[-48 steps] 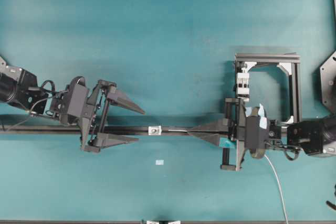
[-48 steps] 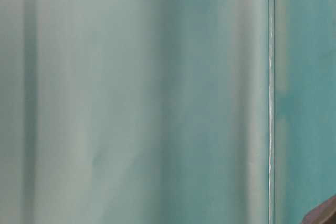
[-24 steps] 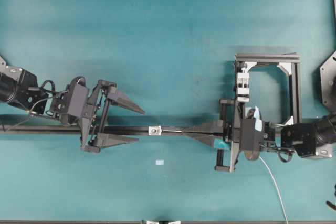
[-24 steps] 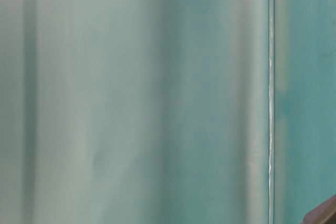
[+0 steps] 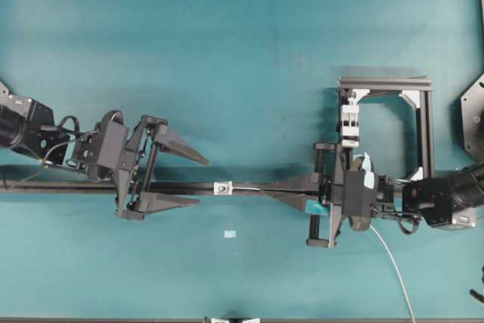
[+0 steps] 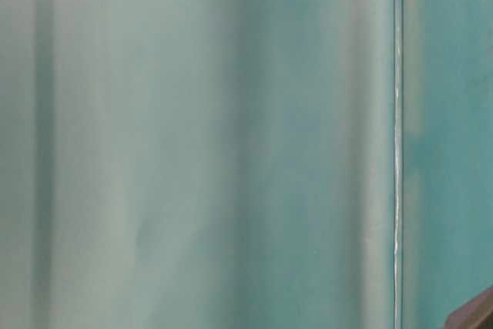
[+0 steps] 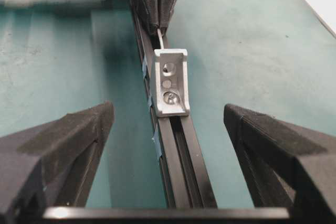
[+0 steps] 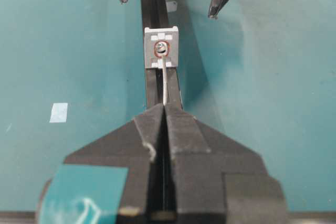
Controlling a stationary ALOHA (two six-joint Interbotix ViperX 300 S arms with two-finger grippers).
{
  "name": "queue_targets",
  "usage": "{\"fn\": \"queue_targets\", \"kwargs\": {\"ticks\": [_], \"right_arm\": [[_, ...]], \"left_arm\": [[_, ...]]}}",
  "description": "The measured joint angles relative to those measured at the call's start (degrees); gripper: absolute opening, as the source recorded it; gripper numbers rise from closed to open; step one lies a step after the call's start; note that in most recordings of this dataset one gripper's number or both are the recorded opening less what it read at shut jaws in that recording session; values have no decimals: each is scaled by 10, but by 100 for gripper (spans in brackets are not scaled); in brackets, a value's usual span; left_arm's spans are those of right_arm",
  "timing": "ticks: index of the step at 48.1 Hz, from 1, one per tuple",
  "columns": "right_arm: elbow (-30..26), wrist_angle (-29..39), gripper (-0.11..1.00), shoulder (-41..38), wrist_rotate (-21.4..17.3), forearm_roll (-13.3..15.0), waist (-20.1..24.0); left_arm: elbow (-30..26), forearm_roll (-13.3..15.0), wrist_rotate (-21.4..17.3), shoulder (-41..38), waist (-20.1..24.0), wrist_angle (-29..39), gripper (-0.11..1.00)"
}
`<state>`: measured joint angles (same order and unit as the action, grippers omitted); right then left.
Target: Insert the wire through the hole in the metal fitting marked with a red label. (retake)
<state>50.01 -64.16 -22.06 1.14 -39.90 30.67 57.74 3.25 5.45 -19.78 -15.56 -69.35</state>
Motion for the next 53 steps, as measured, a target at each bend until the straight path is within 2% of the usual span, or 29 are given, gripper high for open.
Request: {"fn": "queue_targets", "kwargs": {"ticks": [32, 53], "right_arm": [[-26, 4, 2, -15, 5, 1, -11], [-50, 22, 2, -23, 24, 3, -23]], "left_arm": [[-1, 0, 0, 1, 0, 0, 57], [-6, 0, 0, 1, 0, 2, 57]]}}
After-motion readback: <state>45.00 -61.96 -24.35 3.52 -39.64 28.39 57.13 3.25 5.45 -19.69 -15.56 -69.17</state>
